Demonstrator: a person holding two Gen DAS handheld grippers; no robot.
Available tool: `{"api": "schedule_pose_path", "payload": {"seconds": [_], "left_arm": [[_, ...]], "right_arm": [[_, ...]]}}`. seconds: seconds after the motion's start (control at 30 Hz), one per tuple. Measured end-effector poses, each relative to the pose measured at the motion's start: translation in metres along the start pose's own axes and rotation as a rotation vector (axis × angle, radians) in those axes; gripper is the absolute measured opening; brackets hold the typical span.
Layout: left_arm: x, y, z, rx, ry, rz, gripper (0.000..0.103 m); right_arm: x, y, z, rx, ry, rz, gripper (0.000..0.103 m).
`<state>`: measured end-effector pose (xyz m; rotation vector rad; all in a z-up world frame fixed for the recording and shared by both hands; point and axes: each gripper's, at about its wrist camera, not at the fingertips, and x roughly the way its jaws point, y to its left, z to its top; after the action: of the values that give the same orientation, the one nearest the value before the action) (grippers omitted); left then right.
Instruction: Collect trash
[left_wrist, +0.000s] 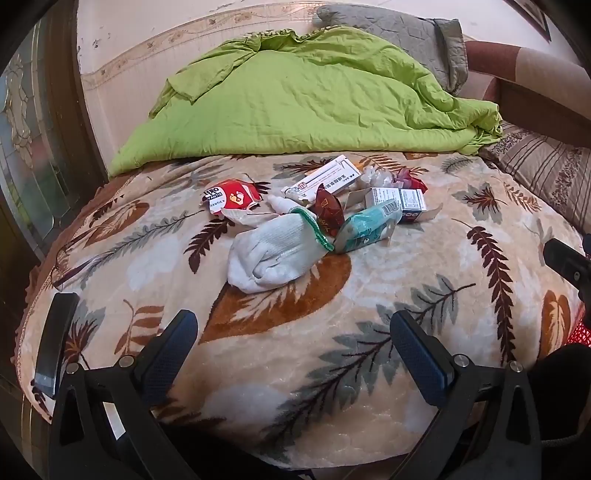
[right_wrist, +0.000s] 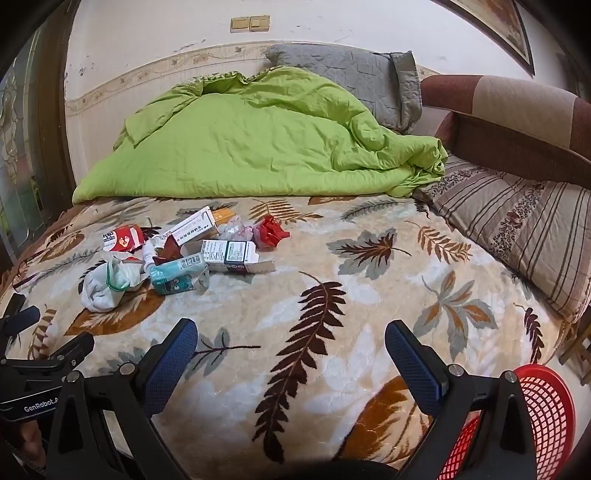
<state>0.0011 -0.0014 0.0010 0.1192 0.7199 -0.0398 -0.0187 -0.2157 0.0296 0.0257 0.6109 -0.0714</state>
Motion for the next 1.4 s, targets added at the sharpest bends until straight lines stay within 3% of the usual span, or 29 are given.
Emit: {"api": "schedule_pose_path", "payload": {"seconds": [1.4], "left_arm": [[-0.0006,-0.0020,-0.0042,0.004,0.000,-0.014,0.103]], "right_arm": [[0.0058,0.0007,-0.0018,0.007,0.017,0.009,0.103]]}}
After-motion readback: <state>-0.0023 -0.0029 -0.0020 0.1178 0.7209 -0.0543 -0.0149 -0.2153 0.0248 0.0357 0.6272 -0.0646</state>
